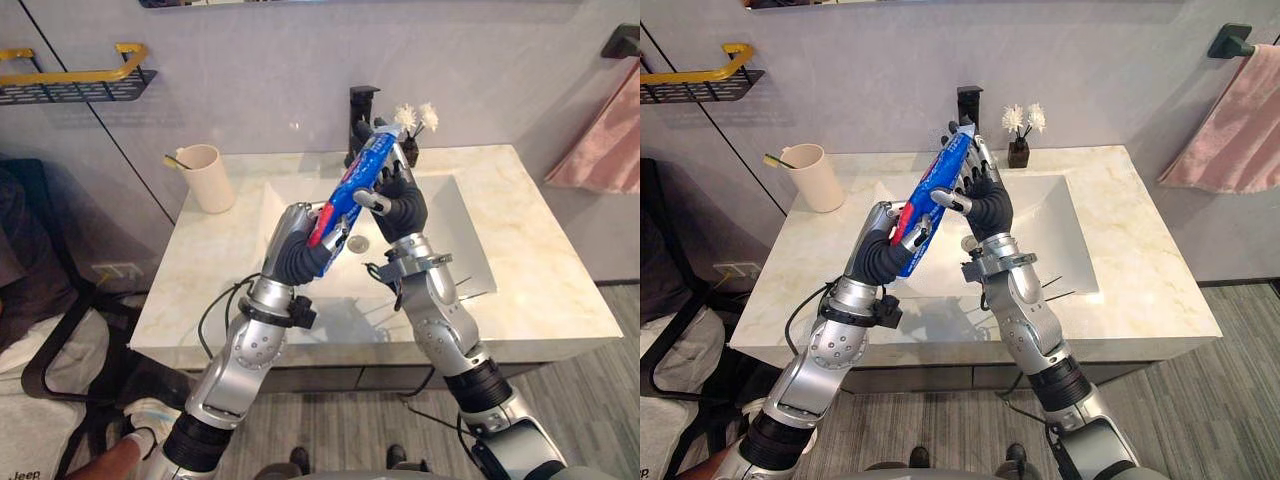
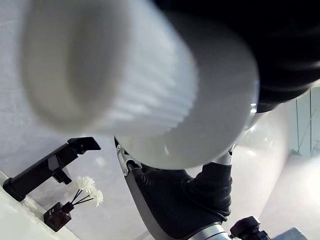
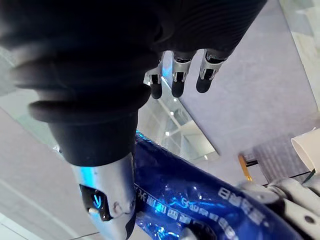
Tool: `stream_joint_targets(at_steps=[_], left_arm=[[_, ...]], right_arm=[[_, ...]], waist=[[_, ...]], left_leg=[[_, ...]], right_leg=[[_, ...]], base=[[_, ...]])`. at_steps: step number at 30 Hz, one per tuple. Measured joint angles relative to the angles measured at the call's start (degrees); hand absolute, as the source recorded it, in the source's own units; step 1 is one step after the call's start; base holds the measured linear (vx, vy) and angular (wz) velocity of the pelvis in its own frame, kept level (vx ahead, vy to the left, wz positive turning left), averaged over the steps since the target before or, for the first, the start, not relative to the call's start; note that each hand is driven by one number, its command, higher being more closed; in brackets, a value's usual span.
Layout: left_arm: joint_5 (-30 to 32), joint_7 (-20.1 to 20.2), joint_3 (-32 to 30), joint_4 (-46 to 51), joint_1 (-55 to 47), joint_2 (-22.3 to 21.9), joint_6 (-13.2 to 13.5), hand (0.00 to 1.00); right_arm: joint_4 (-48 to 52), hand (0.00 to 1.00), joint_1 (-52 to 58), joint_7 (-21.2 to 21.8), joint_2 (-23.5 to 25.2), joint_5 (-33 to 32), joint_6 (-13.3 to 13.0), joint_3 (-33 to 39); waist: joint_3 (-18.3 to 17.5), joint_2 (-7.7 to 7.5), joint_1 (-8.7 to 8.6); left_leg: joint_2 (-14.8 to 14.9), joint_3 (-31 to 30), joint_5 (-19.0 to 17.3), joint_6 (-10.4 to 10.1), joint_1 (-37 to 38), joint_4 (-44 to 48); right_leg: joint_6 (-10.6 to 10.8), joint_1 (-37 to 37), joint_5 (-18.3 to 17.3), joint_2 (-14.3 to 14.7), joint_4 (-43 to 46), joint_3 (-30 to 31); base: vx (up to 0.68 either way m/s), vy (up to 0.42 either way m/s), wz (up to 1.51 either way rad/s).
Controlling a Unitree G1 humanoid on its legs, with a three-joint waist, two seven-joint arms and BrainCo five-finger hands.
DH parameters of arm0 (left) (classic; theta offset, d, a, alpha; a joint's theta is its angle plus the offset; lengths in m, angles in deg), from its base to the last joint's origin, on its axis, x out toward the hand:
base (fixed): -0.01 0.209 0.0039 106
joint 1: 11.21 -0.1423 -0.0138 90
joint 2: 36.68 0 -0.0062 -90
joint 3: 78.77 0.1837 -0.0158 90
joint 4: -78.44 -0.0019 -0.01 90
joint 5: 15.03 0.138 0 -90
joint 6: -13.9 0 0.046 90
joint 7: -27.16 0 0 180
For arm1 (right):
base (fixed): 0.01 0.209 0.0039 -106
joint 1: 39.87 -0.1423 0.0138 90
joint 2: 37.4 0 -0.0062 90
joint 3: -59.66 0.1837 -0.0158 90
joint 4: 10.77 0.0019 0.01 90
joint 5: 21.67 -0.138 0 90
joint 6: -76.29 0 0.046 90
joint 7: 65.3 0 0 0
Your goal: Organize washtable
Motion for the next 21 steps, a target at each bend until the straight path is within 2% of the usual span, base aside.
stream_joint_targets(at_steps=[3, 4, 8, 16, 21], left_arm=[[-0.62, 0.03, 1.29, -1.27, 1.02, -0.01, -0.5, 1.0], [-1.04, 0.02, 1.82, -1.94, 1.56, -0.01, -0.52, 1.0], [-2.24, -0.05, 2.15, -2.54, 2.32, 0.09, -0.95, 1.0], [-4.4, 0.0, 4.44, -5.94, 3.27, 1.67, -0.9, 1.0], [-4.41, 0.02, 6.27, -6.81, 3.19, 2.41, -0.89, 1.0]], right_arm=[[-2.1, 0.0, -0.41, 0.75, -0.07, -2.89, 0.23, -1.62], [-2.92, 1.0, -1.18, 0.92, -0.27, -4.17, 0.37, -2.42], [-4.42, 1.0, -3.21, 2.07, -1.54, -8.23, 0.47, -4.89], [-6.0, 1.0, -5.4, 5.64, -5.53, -11.6, 1.48, -8.23], [-6.0, 1.0, -5.44, 5.94, -6.86, -11.83, 1.42, -8.29]], waist=[[-0.26, -0.02, -0.02], [-0.34, -0.02, -0.13], [-0.36, -0.05, -0.08], [-1.5, -0.74, 0.04], [-1.5, -0.75, 0.03]], left_leg=[[0.0, 0.09, 0.94, -0.08, 0.05, -1.24], [0.01, 0.15, 1.49, -0.06, 0.07, -2.05], [0.01, 0.28, 1.59, -0.08, 0.17, -2.14], [0.01, 0.33, 1.59, -0.08, 0.11, -2.09], [0.02, 0.62, 1.58, -0.08, 0.06, -1.99]], right_leg=[[-0.15, -0.65, 0.1, 0.04, 0.01, 0.02], [-0.31, -1.03, 0.22, 0.06, 0.01, 0.05], [-0.54, -1.05, 0.47, 0.09, 0.01, 0.06], [-0.59, -1.1, 0.53, 0.08, 0.0, 0.07], [-0.47, -1.27, 0.73, 0.08, 0.0, 0.29]], base=[[-0.06, -0.024, -0.02], [-0.05, -0.019, -0.03], [-0.04, -0.012, -0.02], [-0.02, -0.006, 0.0], [-0.03, -0.01, -0.02]])
